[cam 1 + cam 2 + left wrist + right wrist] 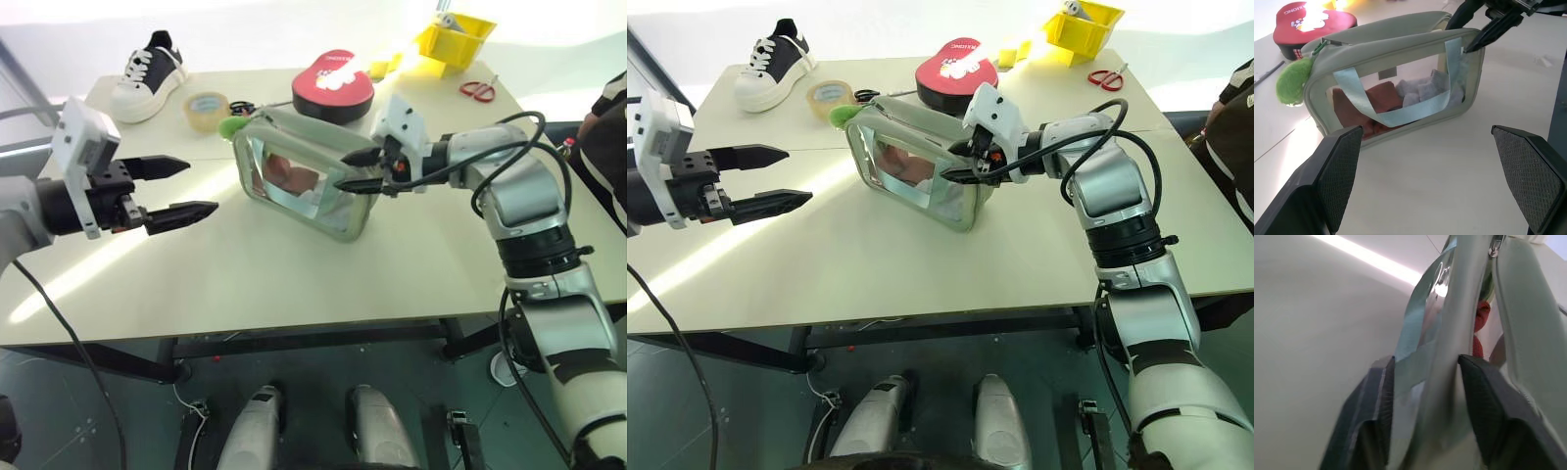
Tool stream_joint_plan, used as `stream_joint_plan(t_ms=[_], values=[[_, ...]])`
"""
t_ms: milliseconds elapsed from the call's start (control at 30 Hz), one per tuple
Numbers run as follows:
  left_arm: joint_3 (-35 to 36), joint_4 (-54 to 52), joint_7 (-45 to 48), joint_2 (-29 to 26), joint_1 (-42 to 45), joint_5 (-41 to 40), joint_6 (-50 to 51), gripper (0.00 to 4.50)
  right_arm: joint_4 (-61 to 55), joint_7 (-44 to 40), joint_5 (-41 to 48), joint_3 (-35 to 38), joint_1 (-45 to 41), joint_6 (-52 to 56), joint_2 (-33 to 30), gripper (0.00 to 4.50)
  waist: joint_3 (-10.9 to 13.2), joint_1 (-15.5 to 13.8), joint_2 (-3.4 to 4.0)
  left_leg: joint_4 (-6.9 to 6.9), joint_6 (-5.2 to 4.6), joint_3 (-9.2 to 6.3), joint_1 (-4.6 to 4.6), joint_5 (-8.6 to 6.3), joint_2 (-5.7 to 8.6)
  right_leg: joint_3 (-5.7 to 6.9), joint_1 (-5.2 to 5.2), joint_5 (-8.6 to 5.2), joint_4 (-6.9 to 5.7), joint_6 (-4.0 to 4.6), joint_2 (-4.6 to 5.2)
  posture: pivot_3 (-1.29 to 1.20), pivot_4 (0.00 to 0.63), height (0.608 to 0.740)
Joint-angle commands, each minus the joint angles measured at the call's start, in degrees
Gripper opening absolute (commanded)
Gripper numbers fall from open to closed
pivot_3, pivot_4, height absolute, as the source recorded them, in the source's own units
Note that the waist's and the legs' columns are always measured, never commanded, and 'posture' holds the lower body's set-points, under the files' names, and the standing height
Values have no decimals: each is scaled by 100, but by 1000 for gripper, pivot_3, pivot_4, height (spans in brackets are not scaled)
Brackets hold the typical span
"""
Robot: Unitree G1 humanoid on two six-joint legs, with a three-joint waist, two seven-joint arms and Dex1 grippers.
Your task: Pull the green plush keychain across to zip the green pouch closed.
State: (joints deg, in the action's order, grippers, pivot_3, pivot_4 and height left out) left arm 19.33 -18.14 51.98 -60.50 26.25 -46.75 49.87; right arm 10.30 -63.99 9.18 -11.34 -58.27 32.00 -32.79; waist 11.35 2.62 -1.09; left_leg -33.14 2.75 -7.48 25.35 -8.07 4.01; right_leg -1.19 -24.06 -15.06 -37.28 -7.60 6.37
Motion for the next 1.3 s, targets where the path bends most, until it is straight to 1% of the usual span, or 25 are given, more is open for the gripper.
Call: stream_joint_plan(t_ms=[33,133,200,267,367,500,633,833,900,1000,1067,1167,1300], values=[[120,-70,15,-113,104,-2,-42,4500,-126,34,1,48,-118,-215,27,55,0,-1,0,0,0,0,0,0,0,0,0,0,0,0,0,0,150,740],[92,-48,30,-106,130,7,-52,4500,18,-179,-176,-112,-135,-938,-33,21,0,-1,0,0,0,1,0,0,0,0,0,0,0,0,0,0,150,740],[62,2,75,-119,153,44,-89,4500,329,-594,-154,-85,-203,-1995,-52,21,0,4,0,0,0,1,-1,0,0,0,0,0,0,0,-1,0,150,740],[55,43,111,-138,173,65,-105,4500,683,-1028,-91,-33,-313,-2751,-98,21,0,6,0,0,0,3,-1,0,0,1,1,0,1,-1,-1,0,150,740],[94,51,142,-171,159,71,-104,4500,1282,-1428,-95,33,-553,-3303,-158,21,1,8,1,0,0,4,0,0,0,0,1,1,0,-1,-2,0,150,740],[134,51,164,-189,110,103,-122,4500,1817,-1515,-147,59,-768,-3650,-67,21,1,15,1,0,0,4,-1,0,-2,0,0,1,0,-1,-4,0,150,740],[133,33,130,-149,120,98,-114,4500,2044,-1539,-80,92,-649,-3835,38,21,0,13,1,1,1,3,-1,0,-2,0,1,0,0,-1,-4,0,150,740],[75,119,192,-172,199,152,-144,4500,2513,-1448,12,355,-793,-4105,59,21,1,20,1,1,1,3,-2,1,-2,-1,1,1,-1,-1,-5,0,150,740],[13,138,188,-142,240,182,-172,4500,2435,-1458,-6,361,-646,-4266,64,21,1,14,1,1,1,3,-2,1,-2,0,1,1,-1,-1,-5,0,150,740],[-25,132,234,-158,266,172,-173,4500,1936,-1584,268,398,-356,-4236,177,21,1,11,1,1,1,2,-2,1,-2,0,1,1,-1,-1,-6,0,150,740],[-3,163,286,-211,285,166,-164,4500,1568,-1707,278,302,-188,-4411,187,21,1,15,1,1,1,1,-2,1,-3,-1,1,1,-2,-1,-6,0,150,740],[-2,195,302,-224,341,173,-159,4500,1108,-1776,394,264,-8,-4224,245,21,1,19,1,1,1,1,-2,1,-2,-1,-1,1,-5,-1,-6,0,150,740],[-67,140,278,-160,350,174,-157,4500,1006,-1693,361,244,79,-4151,325,21,1,10,1,1,1,-1,-2,1,-3,0,0,1,-6,-1,-8,0,150,740]])
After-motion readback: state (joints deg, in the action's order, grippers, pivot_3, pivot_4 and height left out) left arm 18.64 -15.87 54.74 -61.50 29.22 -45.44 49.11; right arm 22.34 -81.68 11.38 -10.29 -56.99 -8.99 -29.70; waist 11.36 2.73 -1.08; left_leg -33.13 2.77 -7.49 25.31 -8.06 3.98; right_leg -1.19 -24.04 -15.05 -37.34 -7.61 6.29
